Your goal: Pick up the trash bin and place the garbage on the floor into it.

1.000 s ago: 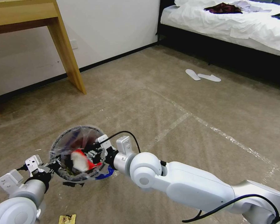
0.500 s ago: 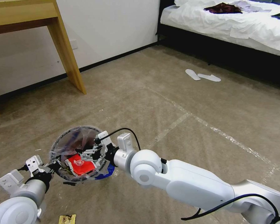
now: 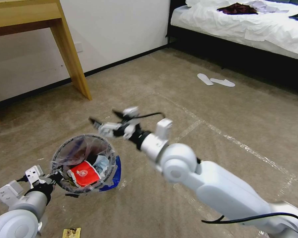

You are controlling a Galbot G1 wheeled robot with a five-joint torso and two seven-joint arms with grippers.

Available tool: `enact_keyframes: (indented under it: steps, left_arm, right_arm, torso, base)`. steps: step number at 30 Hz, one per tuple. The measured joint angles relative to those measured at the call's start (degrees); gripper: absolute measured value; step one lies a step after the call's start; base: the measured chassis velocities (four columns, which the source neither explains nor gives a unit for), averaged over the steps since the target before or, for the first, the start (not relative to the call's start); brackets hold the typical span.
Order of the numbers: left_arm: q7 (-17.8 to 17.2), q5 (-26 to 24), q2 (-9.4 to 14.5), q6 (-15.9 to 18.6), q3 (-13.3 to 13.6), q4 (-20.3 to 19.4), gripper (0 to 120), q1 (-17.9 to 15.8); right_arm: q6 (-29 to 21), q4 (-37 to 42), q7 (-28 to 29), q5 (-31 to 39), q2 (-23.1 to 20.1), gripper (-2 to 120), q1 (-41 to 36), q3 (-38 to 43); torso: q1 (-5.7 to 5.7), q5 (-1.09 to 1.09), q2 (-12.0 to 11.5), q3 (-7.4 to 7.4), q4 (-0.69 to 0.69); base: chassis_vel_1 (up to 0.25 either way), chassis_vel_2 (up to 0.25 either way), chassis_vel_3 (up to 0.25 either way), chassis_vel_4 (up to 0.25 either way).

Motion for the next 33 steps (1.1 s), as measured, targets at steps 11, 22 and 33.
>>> enact_keyframes:
  steps: [11,22,33]
  left_arm:
    - [0.00,0.28,-0.17,-0.14,-0.56,-1.08,1,0.59]
    - [0.07,0.48,-0.01,-0.20,-1.11,-2.63,1,1.49]
    - [0.06,0.51,0.90,-0.21,-1.76,-2.98,1,2.61]
  right_arm:
    - [11.88,3.33,-9.68,-8.47,-3.63,100,-11.36,19.82]
    - [11.55,7.62,-6.76,-22.20,-5.15,100,-26.95,43.90]
    - [13.40,8.20,-2.38,-34.13,0.78,100,-41.26,55.53]
  torso:
    - [0.00,0.00,0.00,0.00,0.00]
    - [0.00,0.00,0.00,-0.01,0.00]
    - [0.00,-0.01,0.00,-0.01,-0.01]
  base:
    - [0.000,0.000,0.000,0.000]
    - [0.000,0.000,0.000,0.000]
    - [0.000,0.000,0.000,0.000]
